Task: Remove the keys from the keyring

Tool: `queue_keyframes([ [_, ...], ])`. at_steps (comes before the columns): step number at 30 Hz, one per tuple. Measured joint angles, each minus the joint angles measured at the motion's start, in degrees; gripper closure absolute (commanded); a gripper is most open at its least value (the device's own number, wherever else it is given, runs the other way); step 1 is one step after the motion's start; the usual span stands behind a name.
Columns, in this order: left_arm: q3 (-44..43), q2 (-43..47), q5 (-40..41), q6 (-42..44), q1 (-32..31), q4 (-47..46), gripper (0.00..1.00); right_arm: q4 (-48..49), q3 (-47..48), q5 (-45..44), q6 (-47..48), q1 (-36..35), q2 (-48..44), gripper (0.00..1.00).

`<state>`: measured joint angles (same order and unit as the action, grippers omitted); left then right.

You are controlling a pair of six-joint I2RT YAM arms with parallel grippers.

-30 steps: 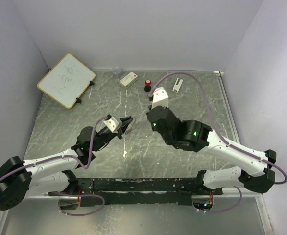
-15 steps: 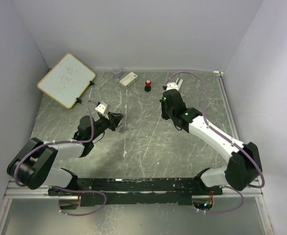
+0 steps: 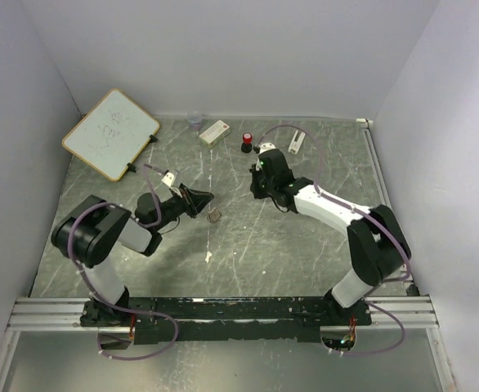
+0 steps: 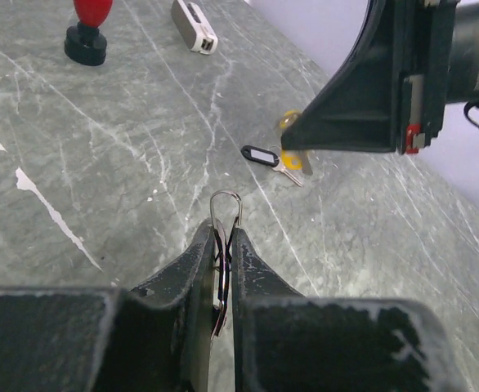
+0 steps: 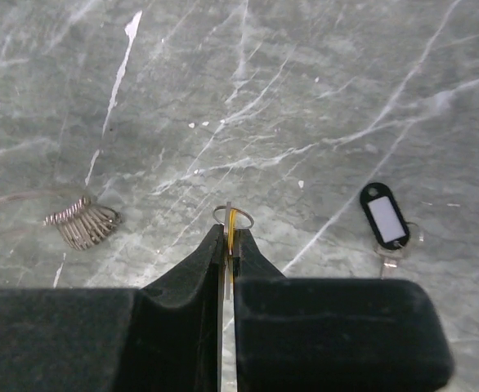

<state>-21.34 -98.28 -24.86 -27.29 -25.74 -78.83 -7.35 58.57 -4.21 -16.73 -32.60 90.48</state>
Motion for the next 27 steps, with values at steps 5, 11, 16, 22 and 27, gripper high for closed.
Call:
queue_keyframes([
  [5,-3.02,-8.02,-2.40,-2.71,2.67,-5.14,0.87,3.02,0.02,2.91,-0.17,0.02,5.66,1.00],
  [11,-6.71,-12.96,-2.99,-2.19,3.26,-5.18,0.80,5.35,0.24,5.14,-0.44,0.02,10.23,1.00],
  [16,-7.76,-12.96,-0.94,0.24,3.26,-2.71,0.65,7.13,1.81,5.60,-0.39,0.02,13.60,0.98],
  [22,-8.09,-12.59,2.82,2.71,3.26,2.67,0.09,8.68,3.72,5.60,-0.42,0.02,17.55,0.91],
  [27,-7.30,-11.87,5.46,3.67,3.26,5.07,0.01,9.49,4.11,4.87,-0.44,0.02,18.86,0.72],
])
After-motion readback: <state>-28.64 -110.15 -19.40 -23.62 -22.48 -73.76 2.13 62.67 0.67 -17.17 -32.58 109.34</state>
